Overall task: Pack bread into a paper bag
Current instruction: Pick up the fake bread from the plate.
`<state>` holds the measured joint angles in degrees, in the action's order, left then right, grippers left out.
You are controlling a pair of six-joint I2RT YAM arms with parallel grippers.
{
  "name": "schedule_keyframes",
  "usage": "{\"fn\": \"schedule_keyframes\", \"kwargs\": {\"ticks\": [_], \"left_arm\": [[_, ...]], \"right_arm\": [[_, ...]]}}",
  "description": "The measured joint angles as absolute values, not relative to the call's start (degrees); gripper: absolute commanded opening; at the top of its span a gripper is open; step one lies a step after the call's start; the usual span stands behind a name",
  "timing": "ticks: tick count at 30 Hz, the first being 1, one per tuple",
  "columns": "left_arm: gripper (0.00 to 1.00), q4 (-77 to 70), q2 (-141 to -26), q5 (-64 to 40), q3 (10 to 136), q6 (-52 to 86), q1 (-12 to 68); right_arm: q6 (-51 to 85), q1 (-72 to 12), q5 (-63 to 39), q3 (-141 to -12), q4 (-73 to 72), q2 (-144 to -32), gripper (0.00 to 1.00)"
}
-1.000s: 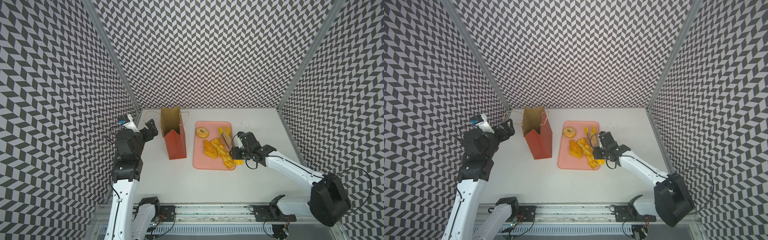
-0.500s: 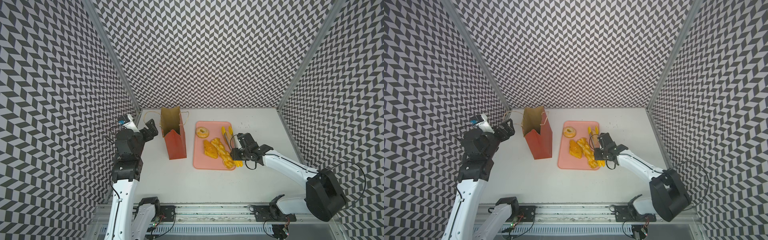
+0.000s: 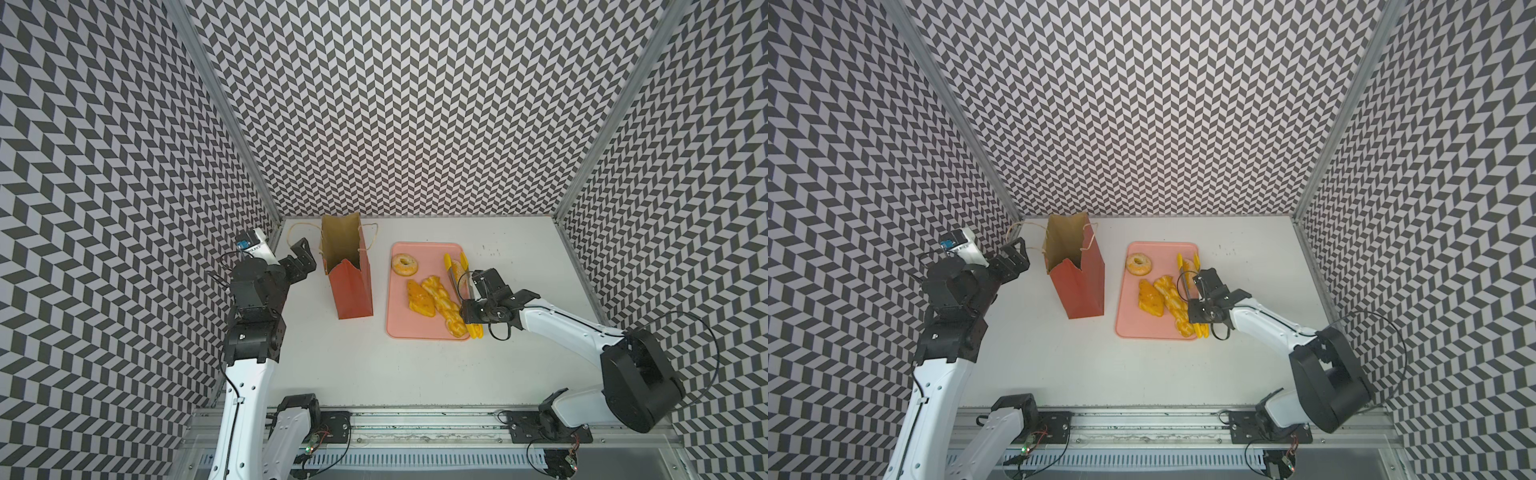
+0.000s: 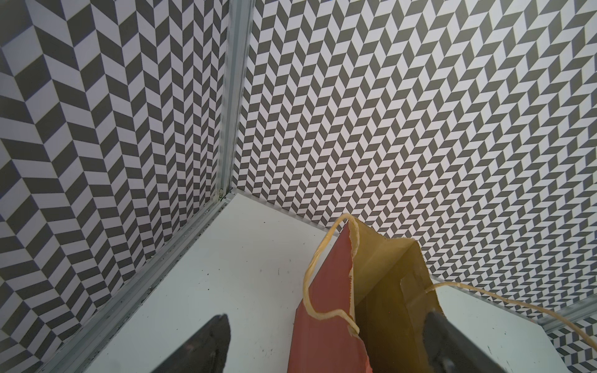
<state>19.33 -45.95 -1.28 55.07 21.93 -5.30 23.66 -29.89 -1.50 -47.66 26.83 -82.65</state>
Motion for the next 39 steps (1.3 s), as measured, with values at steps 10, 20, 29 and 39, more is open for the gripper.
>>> {"fn": "schedule_keyframes", "kwargs": {"ticks": [10,20,29,39], "left_arm": [[0.97,19.33,-45.95,-1.45,55.07,21.93,-5.30],[0.97,19.33,-45.95,-1.85,55.07,21.96,-5.30],[0.97,19.31,-45.95,-1.98,55.07,21.96,-5.30],[0.97,19.31,-45.95,-2.07,55.02,21.96,-5.30]], "right_arm": [[24.08,-29.89,-1.54,-47.66,27.05,-83.02,0.55],[25.98,-30.02,-1.65,-45.78,29.12,-78.70,0.53],[26.17,-30.22,-1.98,-45.78,30.63,-77.28,0.54],[26.15,-30.26,-3.01,-45.82,29.80,-78.81,0.28]]}}
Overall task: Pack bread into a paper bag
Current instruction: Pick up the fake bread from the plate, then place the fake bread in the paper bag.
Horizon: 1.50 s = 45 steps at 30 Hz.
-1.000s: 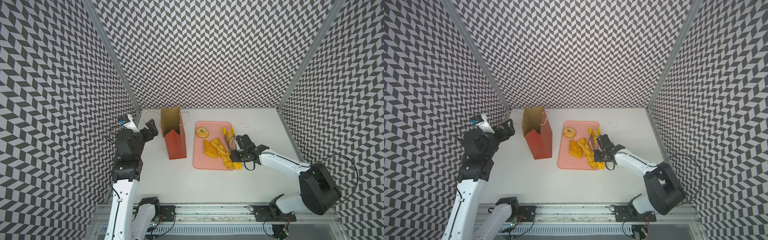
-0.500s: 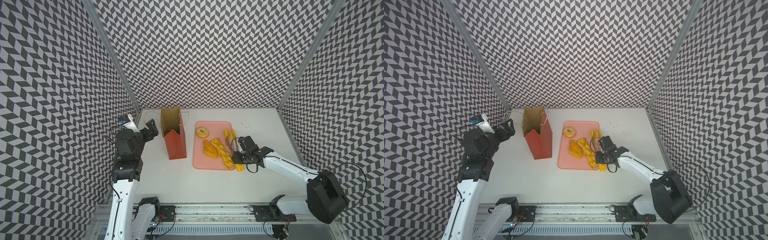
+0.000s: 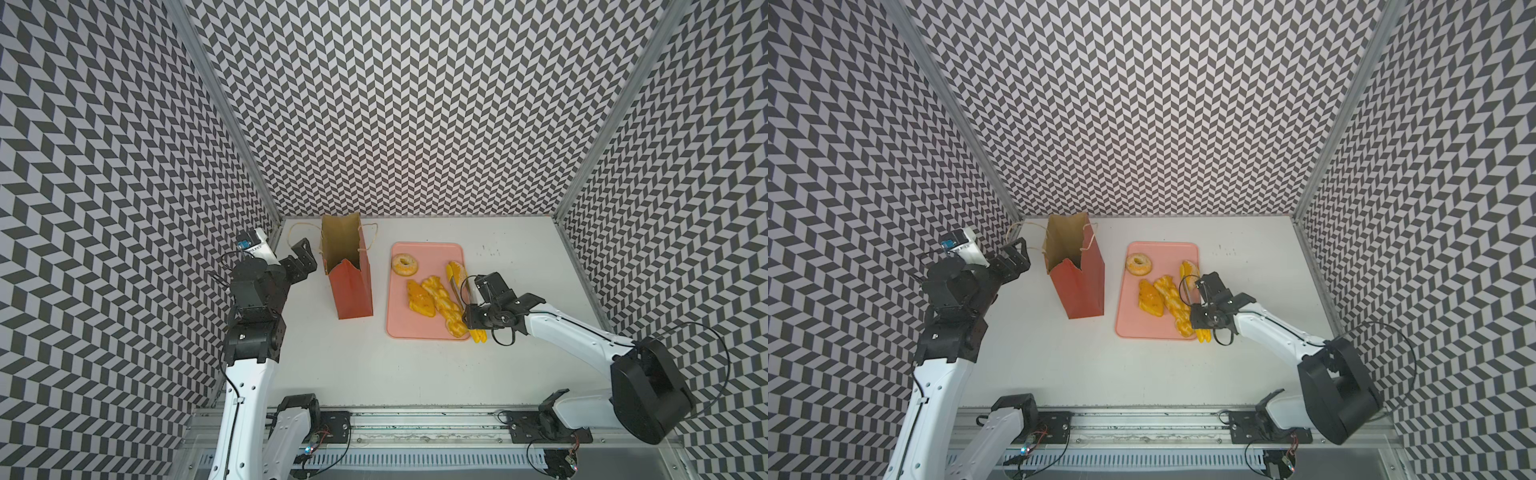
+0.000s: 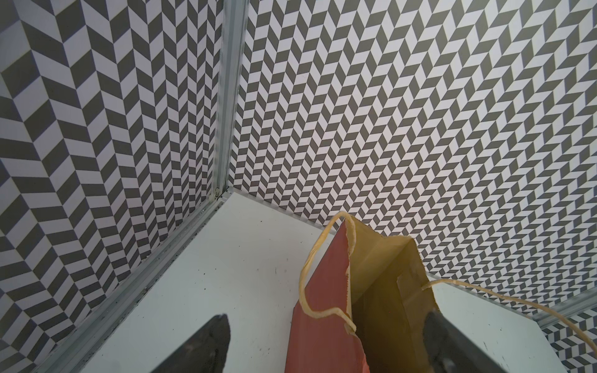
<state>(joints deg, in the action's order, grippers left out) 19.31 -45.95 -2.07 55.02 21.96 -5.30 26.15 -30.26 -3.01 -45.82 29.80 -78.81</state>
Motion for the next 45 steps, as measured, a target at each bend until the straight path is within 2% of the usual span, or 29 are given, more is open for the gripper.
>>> {"fn": "schedule_keyframes", "kwargs": {"ticks": [15,22,31,45], "left_arm": [[0.97,19.31,-45.95,-2.07,54.94,21.96,-5.30],[0.97,19.29,-45.95,-2.24,54.74,21.96,-5.30],[0.97,19.29,-45.95,-2.31,54.74,21.98,-5.30],[0.97,18.52,-44.05,-2.74,53.95,21.96,-5.30]], "right_arm": [[24.10,-30.26,0.23,-56.49,35.31,-78.96,0.13],[21.37,-30.26,0.14,-61.28,36.99,-79.33,0.13],[17.37,-30.70,-5.61,-68.66,37.36,-79.35,0.12],[13.61,-32.77,-10.39,-91.46,39.68,-86.63,0.11]]}}
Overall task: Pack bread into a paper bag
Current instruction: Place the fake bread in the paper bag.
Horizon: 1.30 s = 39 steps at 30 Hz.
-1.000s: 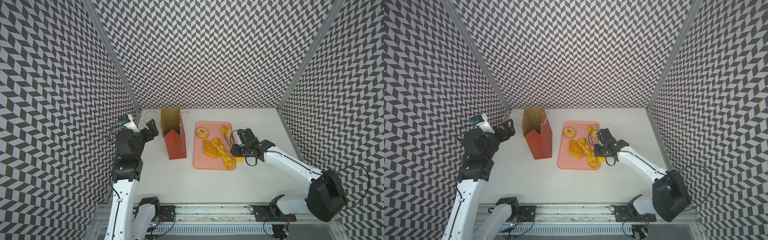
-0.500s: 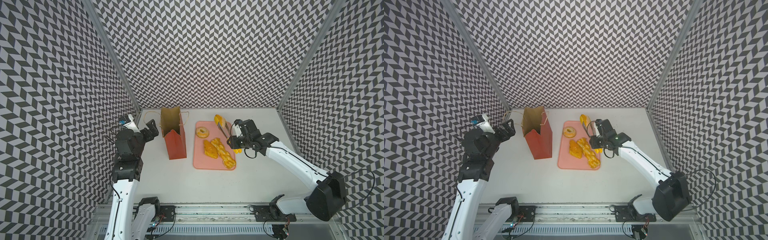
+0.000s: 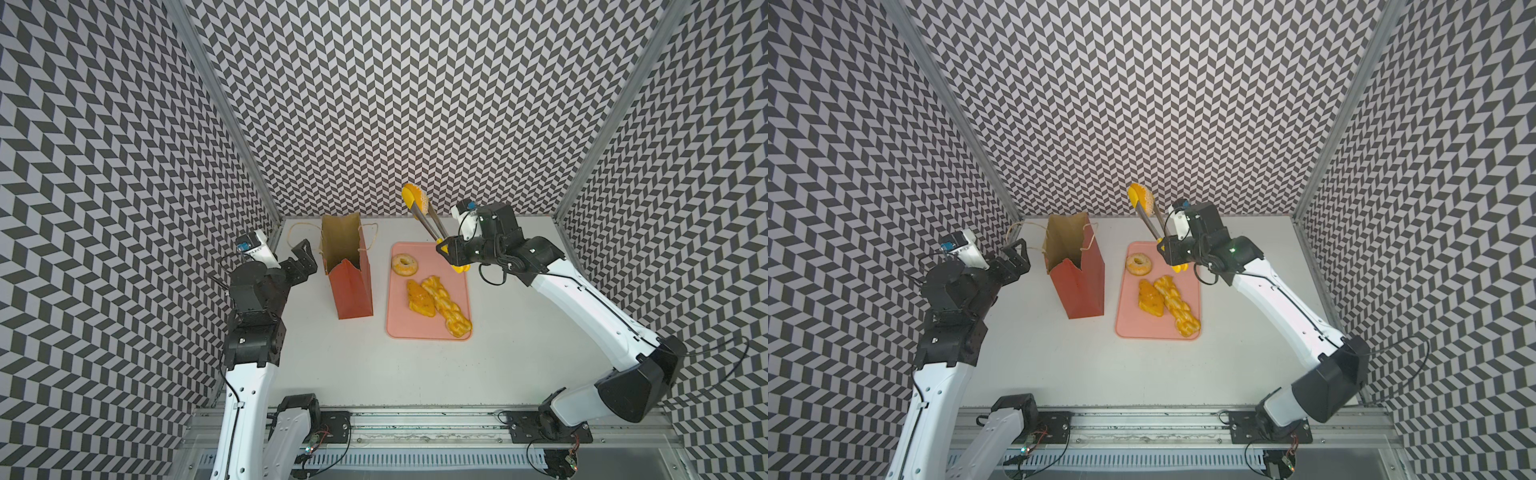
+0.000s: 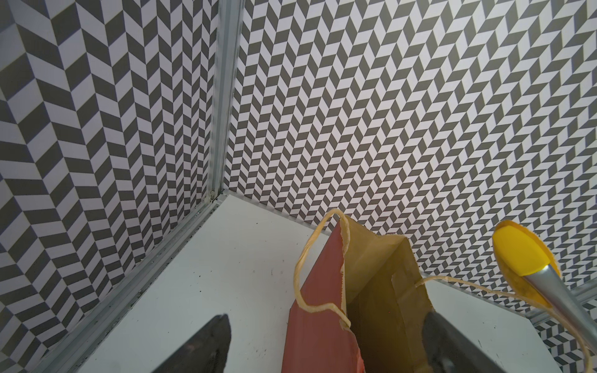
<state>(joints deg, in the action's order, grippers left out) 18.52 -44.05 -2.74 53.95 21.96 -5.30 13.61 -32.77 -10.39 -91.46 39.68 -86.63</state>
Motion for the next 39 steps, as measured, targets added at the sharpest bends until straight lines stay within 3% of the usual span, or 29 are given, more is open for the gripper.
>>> {"fn": "schedule_keyframes", "kwargs": {"ticks": [24,39], "left_arm": [[0.97,18.00,-43.86,-2.33,53.78,22.02,-5.41],[0.97,18.02,-43.75,-1.50,53.78,22.00,-5.41]], "right_arm": [[7.25,-44.84,-18.59,-116.22,47.64,-97.54,0.11],[7.07,-47.55,-18.44,-110.52,47.99,-101.38,0.11]]}}
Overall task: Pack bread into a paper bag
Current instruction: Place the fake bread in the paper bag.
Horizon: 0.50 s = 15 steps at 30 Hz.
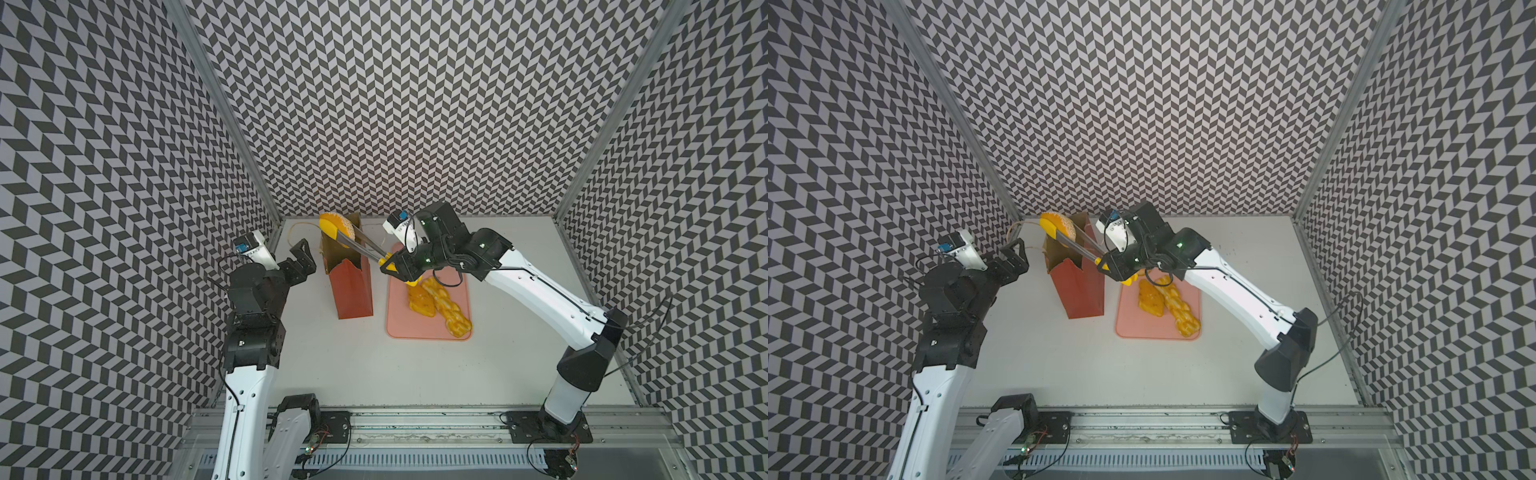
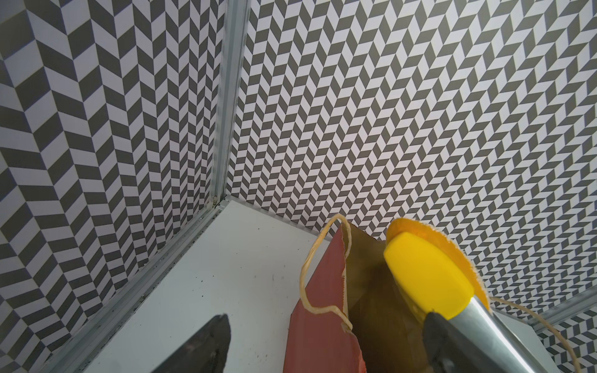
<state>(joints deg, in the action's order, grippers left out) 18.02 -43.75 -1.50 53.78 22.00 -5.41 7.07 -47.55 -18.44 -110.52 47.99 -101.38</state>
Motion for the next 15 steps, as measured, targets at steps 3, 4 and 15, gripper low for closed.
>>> {"fn": "schedule_keyframes", "kwargs": {"ticks": [3,4,15], "left_arm": [[0.97,18.02,-43.72,-1.32,53.78,22.00,-5.41],[0.97,18.02,-43.72,-1.32,53.78,22.00,-5.41],[0.97,18.02,-43.70,-1.19,53.78,21.98,-5.41]], "right_arm": [[7.09,-47.55,-18.35,-109.69,47.53,-101.38,0.11],[7.11,-47.55,-18.31,-109.45,47.29,-101.38,0.12],[8.01,-47.55,-18.06,-108.36,46.48,-102.39,0.26]]}}
